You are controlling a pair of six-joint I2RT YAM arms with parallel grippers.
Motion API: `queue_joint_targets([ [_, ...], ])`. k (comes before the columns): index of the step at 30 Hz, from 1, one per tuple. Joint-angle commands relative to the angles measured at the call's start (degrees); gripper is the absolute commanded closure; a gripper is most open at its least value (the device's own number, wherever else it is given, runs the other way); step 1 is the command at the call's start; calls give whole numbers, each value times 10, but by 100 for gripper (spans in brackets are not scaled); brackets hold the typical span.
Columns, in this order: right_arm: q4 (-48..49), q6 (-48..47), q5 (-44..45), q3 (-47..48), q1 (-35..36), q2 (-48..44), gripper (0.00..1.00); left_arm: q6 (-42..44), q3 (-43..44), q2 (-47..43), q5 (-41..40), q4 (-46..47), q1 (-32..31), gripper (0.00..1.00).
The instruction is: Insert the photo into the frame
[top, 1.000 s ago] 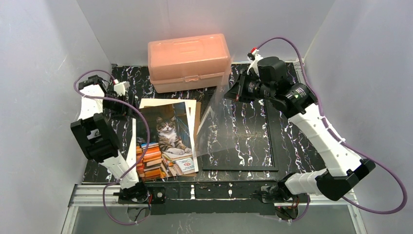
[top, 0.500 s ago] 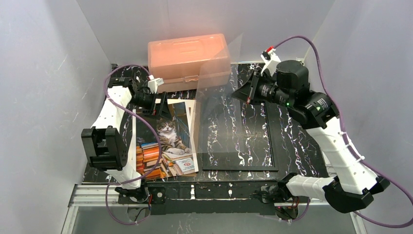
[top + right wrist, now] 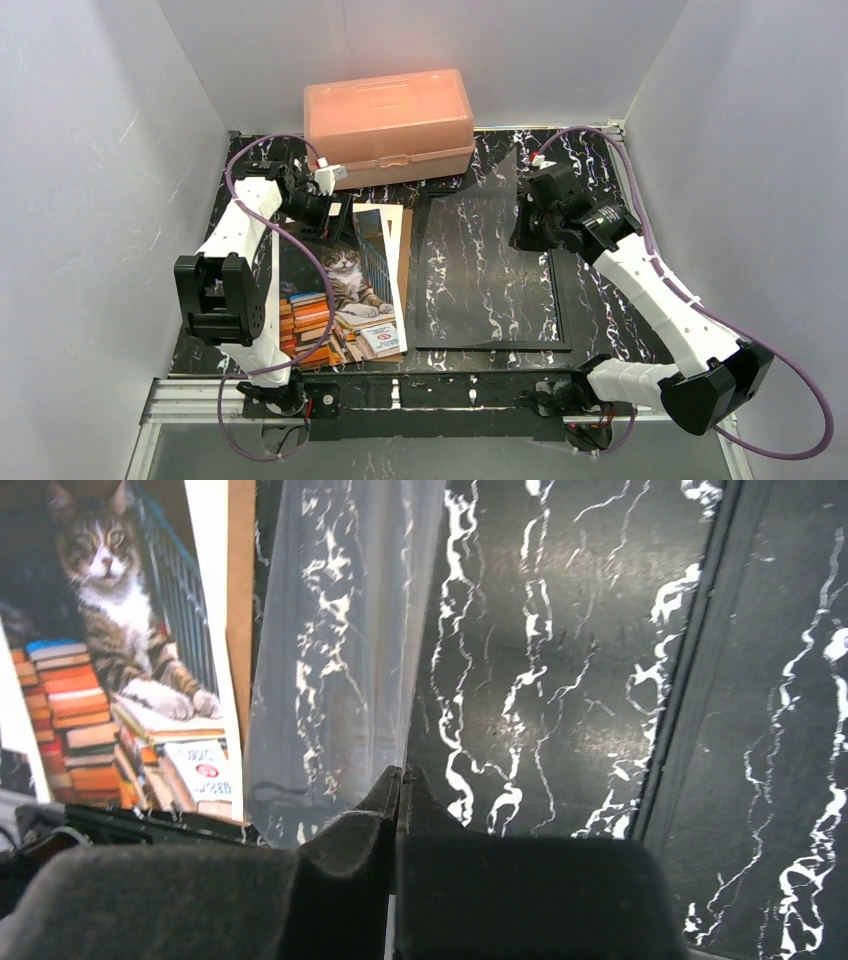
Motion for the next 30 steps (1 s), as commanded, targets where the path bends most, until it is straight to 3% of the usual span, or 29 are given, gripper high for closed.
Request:
queue_joint_targets([
  [1,34,-34,53,4,-6,-3,99,-4,-11,-6,-5,-3,-14,10],
  [16,59,-88,119,-22,-12,8,99,-44,-21,43,-38,47,-123,24],
  [30,101,-144,85,-46,-30,35,99,-82,-43,99,-64,122,-186,42],
])
